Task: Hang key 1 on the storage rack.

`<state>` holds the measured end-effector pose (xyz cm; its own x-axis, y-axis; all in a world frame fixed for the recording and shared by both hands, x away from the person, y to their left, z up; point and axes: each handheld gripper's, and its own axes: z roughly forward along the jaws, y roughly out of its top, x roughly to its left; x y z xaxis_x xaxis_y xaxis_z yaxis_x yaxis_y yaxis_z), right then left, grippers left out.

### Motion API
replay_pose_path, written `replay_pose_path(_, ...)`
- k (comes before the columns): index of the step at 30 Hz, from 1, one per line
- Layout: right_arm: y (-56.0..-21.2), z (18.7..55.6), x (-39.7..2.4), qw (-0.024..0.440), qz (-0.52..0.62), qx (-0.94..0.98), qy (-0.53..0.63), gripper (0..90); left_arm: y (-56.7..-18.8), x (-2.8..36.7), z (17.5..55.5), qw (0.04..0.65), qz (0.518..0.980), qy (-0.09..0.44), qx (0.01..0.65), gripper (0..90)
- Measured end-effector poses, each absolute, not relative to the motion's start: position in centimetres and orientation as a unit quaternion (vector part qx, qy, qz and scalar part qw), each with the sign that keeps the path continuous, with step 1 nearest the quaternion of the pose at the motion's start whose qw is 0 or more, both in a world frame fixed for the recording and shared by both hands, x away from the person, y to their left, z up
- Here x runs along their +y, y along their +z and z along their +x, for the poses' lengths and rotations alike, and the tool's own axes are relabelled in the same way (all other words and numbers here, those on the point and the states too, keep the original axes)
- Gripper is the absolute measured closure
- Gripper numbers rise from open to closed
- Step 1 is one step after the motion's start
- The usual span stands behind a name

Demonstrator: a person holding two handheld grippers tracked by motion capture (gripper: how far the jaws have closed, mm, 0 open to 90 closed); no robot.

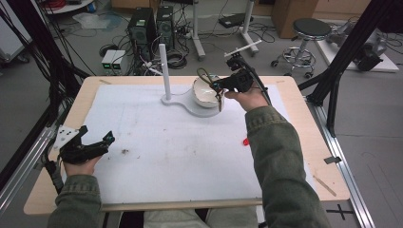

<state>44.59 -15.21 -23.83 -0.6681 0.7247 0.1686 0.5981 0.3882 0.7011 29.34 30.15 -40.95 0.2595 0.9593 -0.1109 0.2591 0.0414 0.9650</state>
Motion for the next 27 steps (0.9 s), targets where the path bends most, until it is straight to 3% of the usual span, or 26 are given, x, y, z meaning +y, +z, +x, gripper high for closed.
replay_pose_path(27,-22.3,45.8,-9.0,0.061,0.373,0.842,0.385,77.0,-41.0,30.2,29.4,0.518,0.605,0.336,0.503,2.0)
